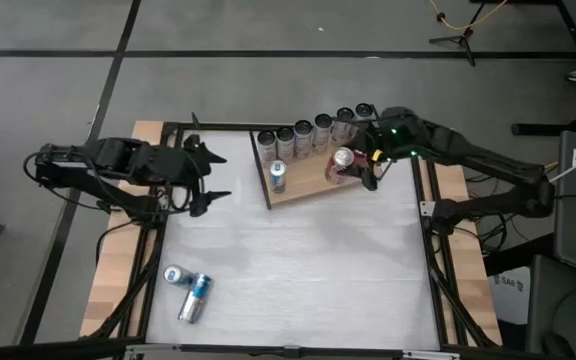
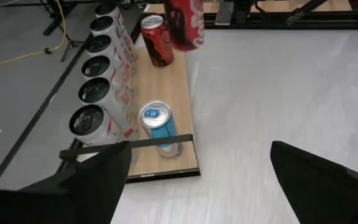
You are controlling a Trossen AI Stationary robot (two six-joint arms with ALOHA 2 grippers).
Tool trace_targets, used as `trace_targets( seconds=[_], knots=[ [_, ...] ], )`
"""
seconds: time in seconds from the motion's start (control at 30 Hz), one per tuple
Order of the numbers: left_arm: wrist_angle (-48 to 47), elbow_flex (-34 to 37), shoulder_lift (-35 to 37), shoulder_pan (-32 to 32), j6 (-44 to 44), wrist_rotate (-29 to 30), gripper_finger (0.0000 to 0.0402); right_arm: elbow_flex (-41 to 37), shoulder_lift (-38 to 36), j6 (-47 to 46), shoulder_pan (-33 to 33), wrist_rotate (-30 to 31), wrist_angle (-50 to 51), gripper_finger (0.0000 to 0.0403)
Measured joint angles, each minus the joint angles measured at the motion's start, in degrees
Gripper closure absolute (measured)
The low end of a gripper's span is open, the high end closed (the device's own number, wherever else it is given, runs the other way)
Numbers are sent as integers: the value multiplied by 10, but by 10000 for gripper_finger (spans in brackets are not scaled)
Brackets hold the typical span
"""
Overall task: Place canned beverage on shelf
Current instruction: Put the red black soda can on the shelf aligned with the other red black soda can
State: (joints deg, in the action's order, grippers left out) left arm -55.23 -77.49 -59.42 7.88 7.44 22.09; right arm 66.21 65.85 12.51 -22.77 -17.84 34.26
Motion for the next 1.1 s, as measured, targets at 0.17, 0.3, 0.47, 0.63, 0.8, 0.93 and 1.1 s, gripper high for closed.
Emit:
trace_targets(
  seconds=[0.17,0.3,0.47,0.63,0.8,0.93,1.1],
  knots=[
    [20,0,-23,0,0,0,25,-48,36,33,-50,-30,-42,113],
    [22,0,-34,0,0,0,25,-56,67,66,-79,-47,-53,111],
    [22,0,-44,0,0,0,25,-57,109,87,-97,-56,-49,108],
    [22,0,-45,0,0,0,25,-57,135,92,-96,-58,-66,109],
    [22,0,-45,0,0,0,25,-57,148,93,-95,-53,-87,105],
    [22,0,-45,0,0,0,25,-57,159,101,-95,-35,-89,110],
    [22,0,-45,0,0,-1,25,-57,176,103,-95,-32,-90,104]
  ],
)
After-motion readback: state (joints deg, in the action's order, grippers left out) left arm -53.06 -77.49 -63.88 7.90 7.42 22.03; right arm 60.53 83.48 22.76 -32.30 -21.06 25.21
